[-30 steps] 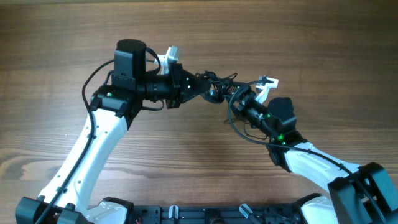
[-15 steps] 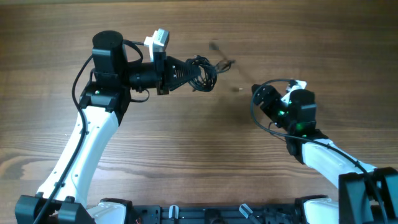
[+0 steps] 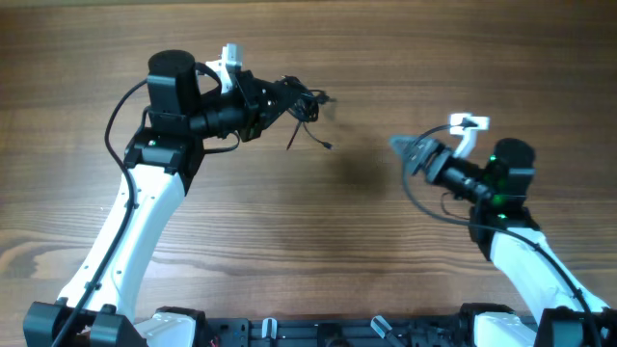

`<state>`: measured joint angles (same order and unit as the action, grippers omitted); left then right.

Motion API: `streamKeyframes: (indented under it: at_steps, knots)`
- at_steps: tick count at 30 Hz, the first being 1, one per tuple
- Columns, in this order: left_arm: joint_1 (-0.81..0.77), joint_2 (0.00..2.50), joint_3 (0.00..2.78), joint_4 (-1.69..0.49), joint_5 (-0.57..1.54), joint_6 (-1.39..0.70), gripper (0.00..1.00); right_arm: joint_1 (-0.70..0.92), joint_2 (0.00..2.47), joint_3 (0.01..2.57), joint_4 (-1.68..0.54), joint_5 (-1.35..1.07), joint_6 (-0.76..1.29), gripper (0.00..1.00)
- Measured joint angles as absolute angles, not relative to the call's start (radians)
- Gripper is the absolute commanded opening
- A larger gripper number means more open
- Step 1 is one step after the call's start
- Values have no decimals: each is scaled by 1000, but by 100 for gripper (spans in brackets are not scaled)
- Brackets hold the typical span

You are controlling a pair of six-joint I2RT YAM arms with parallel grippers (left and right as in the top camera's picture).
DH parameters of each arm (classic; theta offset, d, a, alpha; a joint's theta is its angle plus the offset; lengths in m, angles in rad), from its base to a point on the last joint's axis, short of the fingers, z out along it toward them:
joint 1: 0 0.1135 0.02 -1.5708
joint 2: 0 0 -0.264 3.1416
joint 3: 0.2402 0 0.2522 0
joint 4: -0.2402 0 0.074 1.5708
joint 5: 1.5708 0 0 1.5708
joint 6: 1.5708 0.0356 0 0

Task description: Untangle cables

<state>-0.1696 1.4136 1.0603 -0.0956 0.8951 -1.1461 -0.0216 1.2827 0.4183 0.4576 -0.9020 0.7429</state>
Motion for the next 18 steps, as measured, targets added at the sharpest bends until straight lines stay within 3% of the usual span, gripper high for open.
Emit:
streamKeyframes:
  at_steps: [6, 9, 13, 15, 17, 18]
  knots:
    - [-247, 1414, 1060, -97, 729, -1322, 4, 231, 1283, 415, 604, -958, 694, 99]
    - [-293, 1414, 1060, -97, 688, -1399, 4, 351, 1282, 415, 635, -811, 678, 90]
    - [-365, 1414, 1060, -98, 662, -1516, 4, 468, 1283, 413, 698, -544, 681, 86]
    - [-398, 1414, 1060, -100, 644, -1551, 4, 509, 1283, 413, 757, -474, 706, 67]
    - [-435, 1414, 1060, -101, 613, -1575, 4, 540, 1282, 414, 809, -425, 732, 25]
    - [-451, 1414, 1060, -101, 601, -1583, 4, 548, 1281, 414, 810, -413, 734, 15]
